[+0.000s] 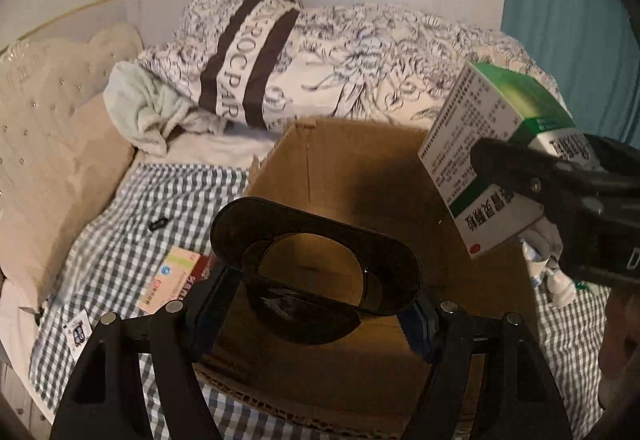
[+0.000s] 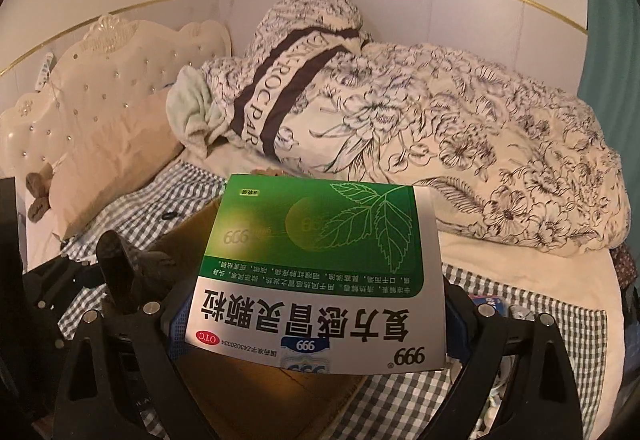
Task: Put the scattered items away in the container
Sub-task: 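Carry the eye mask and green box with both tools over the cardboard box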
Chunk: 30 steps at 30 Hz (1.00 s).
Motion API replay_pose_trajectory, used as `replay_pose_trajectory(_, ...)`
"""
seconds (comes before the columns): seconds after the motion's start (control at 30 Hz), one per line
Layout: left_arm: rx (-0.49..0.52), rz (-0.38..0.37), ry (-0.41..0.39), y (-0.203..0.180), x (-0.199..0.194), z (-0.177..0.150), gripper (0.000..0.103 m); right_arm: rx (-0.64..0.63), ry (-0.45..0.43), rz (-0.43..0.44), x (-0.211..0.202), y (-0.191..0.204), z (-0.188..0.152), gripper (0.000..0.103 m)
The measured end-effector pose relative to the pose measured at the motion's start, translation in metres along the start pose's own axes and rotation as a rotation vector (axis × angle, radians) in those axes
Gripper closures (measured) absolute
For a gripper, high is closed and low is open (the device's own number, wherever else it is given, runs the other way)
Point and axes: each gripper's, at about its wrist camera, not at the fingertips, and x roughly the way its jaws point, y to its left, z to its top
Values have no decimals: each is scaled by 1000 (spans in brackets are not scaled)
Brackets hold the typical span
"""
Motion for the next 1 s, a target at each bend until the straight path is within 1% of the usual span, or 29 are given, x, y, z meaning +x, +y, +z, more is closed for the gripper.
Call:
replay_pose_trajectory(0.23,-2,-7,27,3,21,-7,28,-10,45,-19,30,2,-5,9)
replay_pose_trajectory(0.43,-1,0,45,5,34,-8,28,-41,54,-40,40,8,-8,9)
replay_pose_trajectory(0.6,10,8,57,3,39,-8,26,-49,56,-40,42,9,-7,8)
replay_pose_trajectory(0.7,27,14,45,0,36,-6,19,-62,66,-46,44,10,-7,7)
replay_pose_trajectory(0.77,35,18,31,-2,32,-5,12,-69,64,-45,43,11,-7,5)
replay_pose_trajectory(0.83,44,21,16,-4,27,-4,11,-72,51,-46,39,13,-6,4)
replay_pose_trajectory(1.0,55,44,6,-6,16,-1,10,-61,-7,-42,22,13,0,0)
